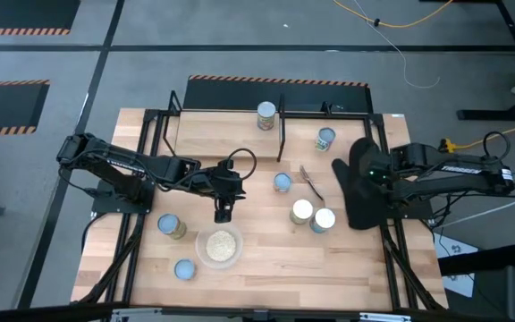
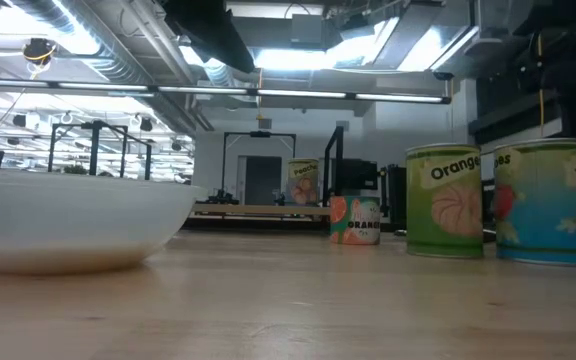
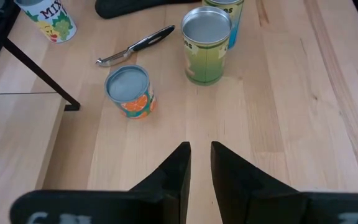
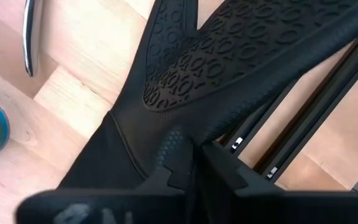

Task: Pick and place cans onto a shelf
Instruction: Move the black oven glove to the top right of the table, then put the large canned oranges on the shelf

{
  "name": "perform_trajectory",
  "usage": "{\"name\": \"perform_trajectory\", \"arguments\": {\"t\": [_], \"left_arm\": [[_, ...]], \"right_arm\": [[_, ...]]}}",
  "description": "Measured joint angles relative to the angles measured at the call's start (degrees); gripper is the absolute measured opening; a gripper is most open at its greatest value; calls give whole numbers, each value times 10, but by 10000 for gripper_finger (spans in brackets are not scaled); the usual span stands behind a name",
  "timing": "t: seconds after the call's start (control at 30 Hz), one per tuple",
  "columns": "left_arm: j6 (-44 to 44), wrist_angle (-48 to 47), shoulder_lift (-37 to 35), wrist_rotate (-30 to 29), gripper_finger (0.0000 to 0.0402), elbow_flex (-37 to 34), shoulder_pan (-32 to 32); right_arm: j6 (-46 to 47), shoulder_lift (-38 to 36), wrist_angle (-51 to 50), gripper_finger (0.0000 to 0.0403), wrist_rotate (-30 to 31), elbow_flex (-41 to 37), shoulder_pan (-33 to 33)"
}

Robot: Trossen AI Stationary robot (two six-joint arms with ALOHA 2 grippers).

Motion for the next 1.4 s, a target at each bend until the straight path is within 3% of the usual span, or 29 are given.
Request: {"name": "perform_trajectory", "arguments": {"t": [0.53,0.77,1.0,1.17,1.3,1.4], "left_arm": [[0,0,0,0,57,0,0],[0,0,0,0,57,0,0],[0,0,0,0,57,0,0],[0,0,0,0,57,0,0],[0,0,0,0,57,0,0],[0,0,0,0,57,0,0]], "right_arm": [[-14,0,-8,133,-3,0,0],[-45,0,-14,140,-34,8,0],[-65,0,-21,140,-74,81,0],[-127,0,24,140,-166,133,0],[-167,2,129,140,-263,135,13],[-193,16,204,140,-294,135,38]]}}
